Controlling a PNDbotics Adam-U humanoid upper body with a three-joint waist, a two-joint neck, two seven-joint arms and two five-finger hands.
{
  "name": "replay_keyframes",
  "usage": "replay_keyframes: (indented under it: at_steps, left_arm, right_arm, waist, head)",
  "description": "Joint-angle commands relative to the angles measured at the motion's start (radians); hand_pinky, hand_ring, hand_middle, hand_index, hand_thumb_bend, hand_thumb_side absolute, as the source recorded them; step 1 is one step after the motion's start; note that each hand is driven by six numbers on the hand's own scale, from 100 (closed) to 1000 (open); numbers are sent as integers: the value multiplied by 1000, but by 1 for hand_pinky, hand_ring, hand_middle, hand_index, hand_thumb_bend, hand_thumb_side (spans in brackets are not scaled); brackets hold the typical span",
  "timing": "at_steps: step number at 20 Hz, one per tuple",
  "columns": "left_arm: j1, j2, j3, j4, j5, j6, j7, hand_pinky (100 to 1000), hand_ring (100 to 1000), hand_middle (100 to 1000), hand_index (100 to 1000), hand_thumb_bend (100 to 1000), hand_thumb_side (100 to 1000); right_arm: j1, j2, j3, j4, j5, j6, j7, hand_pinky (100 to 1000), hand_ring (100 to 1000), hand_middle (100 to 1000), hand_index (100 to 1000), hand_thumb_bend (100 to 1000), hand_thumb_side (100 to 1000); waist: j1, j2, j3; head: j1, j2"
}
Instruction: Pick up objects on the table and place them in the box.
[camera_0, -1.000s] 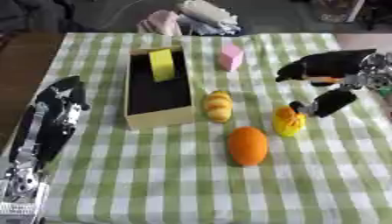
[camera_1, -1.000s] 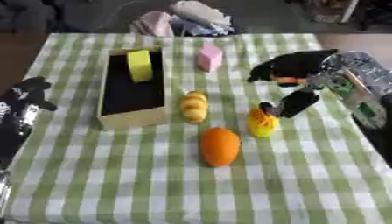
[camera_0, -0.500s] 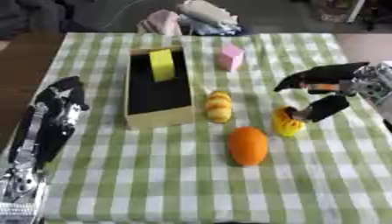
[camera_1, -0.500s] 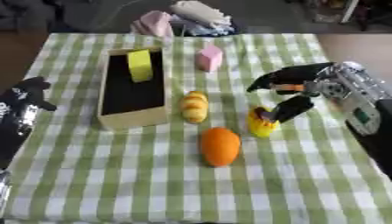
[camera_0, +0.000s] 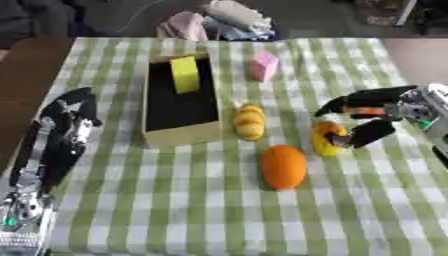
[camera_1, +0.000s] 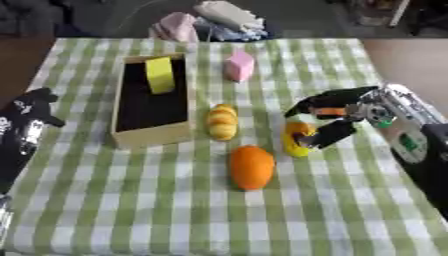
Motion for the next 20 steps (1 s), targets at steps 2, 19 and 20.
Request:
replay_keyframes:
  at_steps: [2,19,20]
  left_arm:
    - [-3,15,-1,-12,-1,-2,-3,752,570,745,860,276,804]
    - [-1,13,0,-12,-2,-2,-4,752,571,746,860,275,807]
    - [-1,13,0,-12,-2,-2,-4,752,571,746,860,275,807]
  right_arm:
    - [-7,-16,-18,2,17,0,-4,971,983,940,1000,100,851]
    - [8,-20,-35,25,103,-12,13,919,887,819,893,100,452]
    - [9,-20,-36,28,106,-13,9,914,878,801,871,100,451]
  waist:
    - [-7,-26,-3]
    - [-5,-25,-5]
    - [-5,-25,-5]
  head:
    - [-1,5]
    - [-1,5]
    - [-1,5]
